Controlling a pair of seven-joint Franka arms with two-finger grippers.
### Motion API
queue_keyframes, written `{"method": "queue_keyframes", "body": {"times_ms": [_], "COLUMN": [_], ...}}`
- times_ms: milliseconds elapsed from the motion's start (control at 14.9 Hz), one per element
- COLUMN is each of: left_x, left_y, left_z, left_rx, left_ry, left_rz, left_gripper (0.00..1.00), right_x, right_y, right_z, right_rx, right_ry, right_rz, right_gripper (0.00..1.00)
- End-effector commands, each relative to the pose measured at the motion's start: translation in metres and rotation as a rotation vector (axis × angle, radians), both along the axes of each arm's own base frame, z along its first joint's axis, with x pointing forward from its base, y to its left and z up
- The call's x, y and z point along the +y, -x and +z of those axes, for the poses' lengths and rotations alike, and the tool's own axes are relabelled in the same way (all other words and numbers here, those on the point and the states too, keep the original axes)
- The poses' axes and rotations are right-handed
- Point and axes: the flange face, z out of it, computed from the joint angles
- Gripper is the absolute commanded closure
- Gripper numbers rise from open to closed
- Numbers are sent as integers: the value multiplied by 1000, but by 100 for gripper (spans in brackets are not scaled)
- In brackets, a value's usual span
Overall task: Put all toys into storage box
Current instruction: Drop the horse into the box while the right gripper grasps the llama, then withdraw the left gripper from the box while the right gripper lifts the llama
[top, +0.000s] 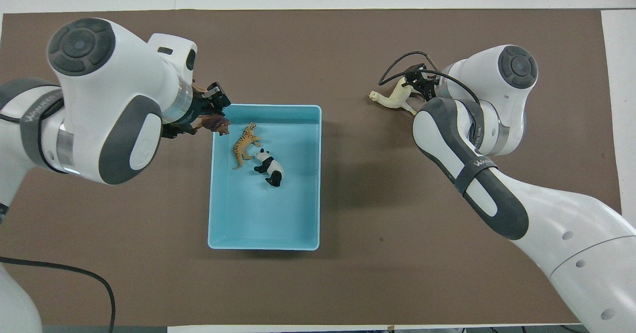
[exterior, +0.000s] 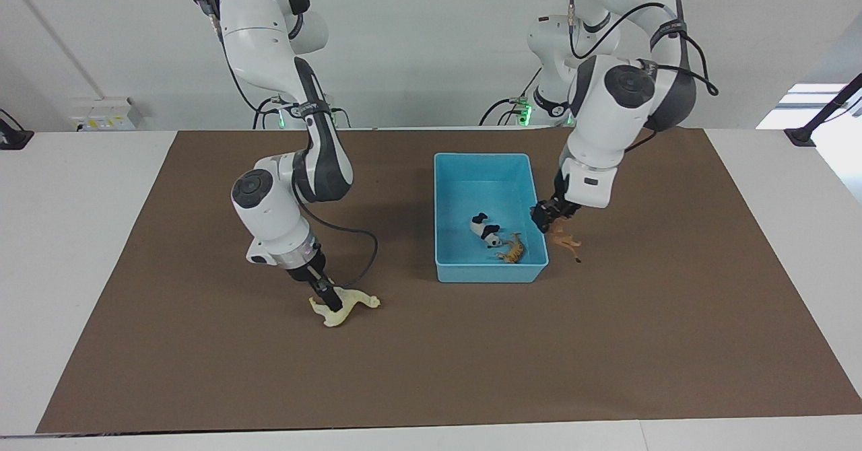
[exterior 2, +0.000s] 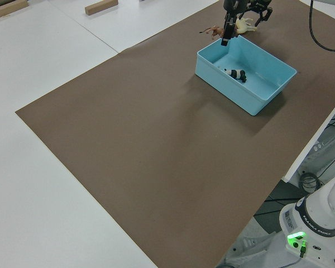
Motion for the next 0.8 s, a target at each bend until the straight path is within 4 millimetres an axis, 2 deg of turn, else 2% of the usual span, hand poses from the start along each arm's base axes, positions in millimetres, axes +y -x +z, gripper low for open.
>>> {"method": "queue_keyframes", "body": {"times_ms": [0, 67, 134, 201, 268, 335, 536, 603, 670, 737], "left_x": [-16, -18, -17, -18, -18, -17, -16, -8, 6, 26], "left_y": [20, 23, 24, 24, 23, 23, 22, 21, 17, 12], "left_z": [-25, -31, -32, -31, -30, -28, -23, -10, 5, 20], "left_rx": [-26, -28, -29, -31, -33, -27, -29, -29, -16, -12], "left_ry": [32, 33, 33, 34, 35, 32, 32, 27, 15, 8], "left_rz": [35, 31, 32, 32, 32, 33, 37, 44, 54, 69], "left_gripper": [58, 50, 31, 5, 0, 0, 0, 0, 0, 0], "right_x": [6, 7, 8, 9, 9, 8, 7, 8, 10, 13], "right_y": [-5, -5, -4, -4, -4, -4, -4, -3, -3, -2], "right_z": [6, 6, 0, -7, -12, -19, -23, -22, -22, -20], "right_rx": [-31, -33, -28, -21, -23, -31, -29, -23, -22, -23], "right_ry": [-9, -8, -5, 1, 7, 12, 15, 14, 16, 20], "right_rz": [29, 35, 47, 66, 84, 90, 96, 99, 111, 144], "right_gripper": [0, 0, 0, 0, 0, 0, 1, 21, 60, 90]}}
